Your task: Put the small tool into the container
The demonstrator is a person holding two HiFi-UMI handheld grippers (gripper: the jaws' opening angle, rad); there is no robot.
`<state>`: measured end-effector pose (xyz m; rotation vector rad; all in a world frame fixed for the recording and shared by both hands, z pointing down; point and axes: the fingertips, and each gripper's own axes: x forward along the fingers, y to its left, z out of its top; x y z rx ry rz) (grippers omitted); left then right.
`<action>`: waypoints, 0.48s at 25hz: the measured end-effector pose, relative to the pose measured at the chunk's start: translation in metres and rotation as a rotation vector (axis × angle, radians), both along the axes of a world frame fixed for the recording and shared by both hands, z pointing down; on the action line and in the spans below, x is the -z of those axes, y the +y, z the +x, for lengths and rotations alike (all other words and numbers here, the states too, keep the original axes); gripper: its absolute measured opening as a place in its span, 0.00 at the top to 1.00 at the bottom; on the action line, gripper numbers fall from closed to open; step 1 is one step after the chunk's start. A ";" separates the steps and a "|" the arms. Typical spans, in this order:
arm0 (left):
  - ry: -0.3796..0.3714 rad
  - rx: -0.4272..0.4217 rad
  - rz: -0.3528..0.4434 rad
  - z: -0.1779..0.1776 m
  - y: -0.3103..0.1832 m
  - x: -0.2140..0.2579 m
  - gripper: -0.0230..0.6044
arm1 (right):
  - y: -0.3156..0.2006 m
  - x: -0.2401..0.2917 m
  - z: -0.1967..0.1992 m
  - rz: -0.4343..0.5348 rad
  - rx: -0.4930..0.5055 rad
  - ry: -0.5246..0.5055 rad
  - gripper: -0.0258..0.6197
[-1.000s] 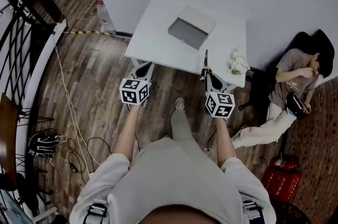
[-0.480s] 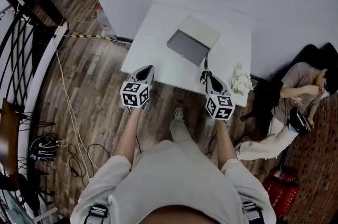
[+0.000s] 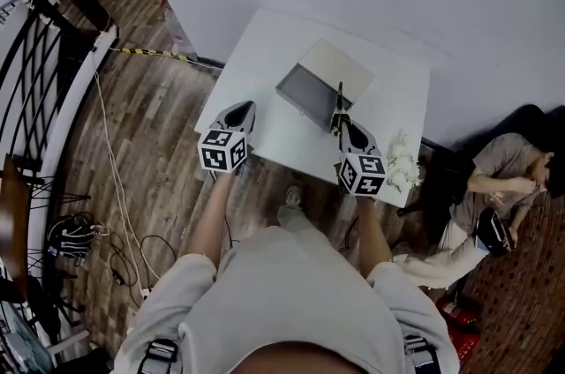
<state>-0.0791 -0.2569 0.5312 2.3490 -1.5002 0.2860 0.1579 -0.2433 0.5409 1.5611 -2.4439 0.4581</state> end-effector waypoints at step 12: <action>-0.019 0.053 -0.036 0.011 -0.068 -0.009 0.94 | -0.076 -0.011 0.006 -0.034 0.069 -0.003 0.96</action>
